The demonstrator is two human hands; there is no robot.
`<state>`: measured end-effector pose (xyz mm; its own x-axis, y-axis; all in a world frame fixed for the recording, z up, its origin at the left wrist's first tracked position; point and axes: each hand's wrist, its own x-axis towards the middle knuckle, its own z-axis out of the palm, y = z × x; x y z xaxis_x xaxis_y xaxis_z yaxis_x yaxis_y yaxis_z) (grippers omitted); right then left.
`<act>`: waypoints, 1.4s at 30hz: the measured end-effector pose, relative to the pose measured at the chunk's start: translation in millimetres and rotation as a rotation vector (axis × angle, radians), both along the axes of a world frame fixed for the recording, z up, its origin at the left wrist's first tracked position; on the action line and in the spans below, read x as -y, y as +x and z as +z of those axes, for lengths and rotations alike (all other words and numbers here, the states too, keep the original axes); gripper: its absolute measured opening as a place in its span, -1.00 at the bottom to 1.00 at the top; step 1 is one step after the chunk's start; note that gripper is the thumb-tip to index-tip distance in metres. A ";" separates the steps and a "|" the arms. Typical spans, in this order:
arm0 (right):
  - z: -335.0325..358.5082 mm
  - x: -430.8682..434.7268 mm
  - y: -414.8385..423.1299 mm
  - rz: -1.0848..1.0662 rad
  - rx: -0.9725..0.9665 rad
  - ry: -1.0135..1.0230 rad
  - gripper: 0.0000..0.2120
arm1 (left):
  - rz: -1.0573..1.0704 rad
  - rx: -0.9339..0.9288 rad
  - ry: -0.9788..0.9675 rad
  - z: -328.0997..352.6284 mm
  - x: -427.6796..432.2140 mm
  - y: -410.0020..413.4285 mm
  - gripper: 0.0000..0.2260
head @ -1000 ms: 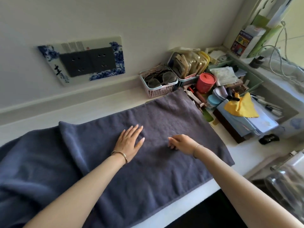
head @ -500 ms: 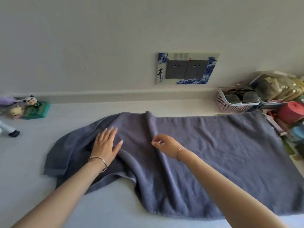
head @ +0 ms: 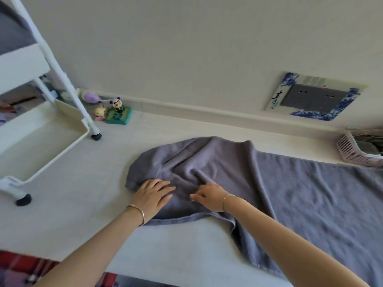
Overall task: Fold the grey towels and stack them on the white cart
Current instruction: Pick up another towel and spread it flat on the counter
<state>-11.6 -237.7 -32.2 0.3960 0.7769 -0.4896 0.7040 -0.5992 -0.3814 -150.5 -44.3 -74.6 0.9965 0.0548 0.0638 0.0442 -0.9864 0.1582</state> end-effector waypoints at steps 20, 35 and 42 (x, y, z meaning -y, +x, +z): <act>-20.5 -161.1 -62.6 0.080 0.037 0.289 -0.32 | 0.797 0.076 -1.237 4.5 -103.9 -48.0 -0.26; -14.5 -163.1 -27.9 0.296 0.166 0.313 -0.62 | 0.595 0.023 -1.064 10.4 -107.4 -56.5 -0.36; -16.3 -163.1 -33.7 0.096 0.024 0.471 -0.88 | 0.584 0.018 -1.040 7.6 -98.2 -55.1 -0.26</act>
<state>-45.3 -74.6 -48.5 0.3183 0.9456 -0.0677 0.7595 -0.2970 -0.5788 -205.6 53.8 -67.0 0.8028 0.5336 -0.2660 0.4336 -0.2162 0.8748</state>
